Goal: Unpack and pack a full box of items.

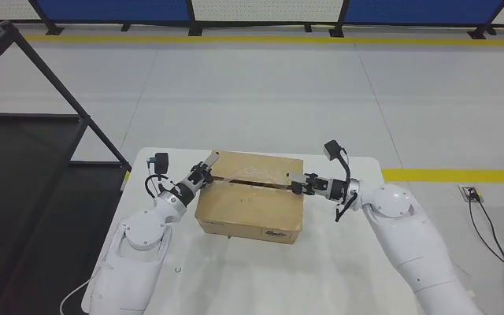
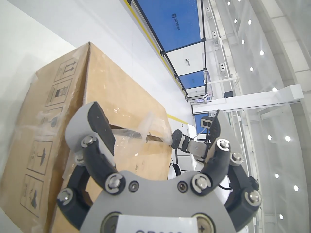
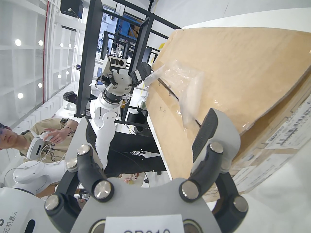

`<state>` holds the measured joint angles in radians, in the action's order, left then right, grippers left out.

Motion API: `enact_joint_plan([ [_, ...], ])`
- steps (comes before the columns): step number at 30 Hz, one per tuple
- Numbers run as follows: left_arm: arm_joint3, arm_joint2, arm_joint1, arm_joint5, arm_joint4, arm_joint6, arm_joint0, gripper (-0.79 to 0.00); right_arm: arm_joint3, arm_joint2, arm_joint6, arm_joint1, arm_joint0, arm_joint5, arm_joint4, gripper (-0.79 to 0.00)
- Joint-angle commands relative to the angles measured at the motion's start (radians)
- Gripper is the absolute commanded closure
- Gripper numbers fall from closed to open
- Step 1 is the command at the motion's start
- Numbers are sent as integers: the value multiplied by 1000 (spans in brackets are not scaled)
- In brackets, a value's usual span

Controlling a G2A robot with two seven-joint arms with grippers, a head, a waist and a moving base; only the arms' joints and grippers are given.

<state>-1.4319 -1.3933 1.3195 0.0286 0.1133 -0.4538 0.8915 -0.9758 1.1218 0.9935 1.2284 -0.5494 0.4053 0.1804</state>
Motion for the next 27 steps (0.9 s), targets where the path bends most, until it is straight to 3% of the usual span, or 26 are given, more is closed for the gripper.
enact_joint_plan([
  [1,-11,-3,-1,-7,-6,4,5,-785,-18,-3,-8,-1,-10,-28,-5,-785],
  [5,-41,-13,-5,-19,-7,8,26,-785,-62,-4,-30,-6,-28,-76,-49,-785],
  [8,-60,-20,-8,-22,-8,9,40,-785,-82,1,-57,-9,-35,-167,-56,-785],
  [12,-71,-25,-10,-21,-9,9,49,-785,-106,17,-30,-11,-41,-272,1,-785],
  [15,-79,-25,-12,-24,-14,10,56,-785,-133,26,-30,-15,-50,-295,5,-785],
  [18,-89,-26,-13,-28,-16,9,62,-785,-178,43,-53,-22,-80,-186,-24,-785],
  [22,-112,-30,-16,-35,-19,13,74,-785,-248,81,-151,-33,-158,34,-78,-785],
  [27,-176,-50,-21,-50,-9,36,108,-785,-255,94,-170,-36,-175,56,-73,-785],
])
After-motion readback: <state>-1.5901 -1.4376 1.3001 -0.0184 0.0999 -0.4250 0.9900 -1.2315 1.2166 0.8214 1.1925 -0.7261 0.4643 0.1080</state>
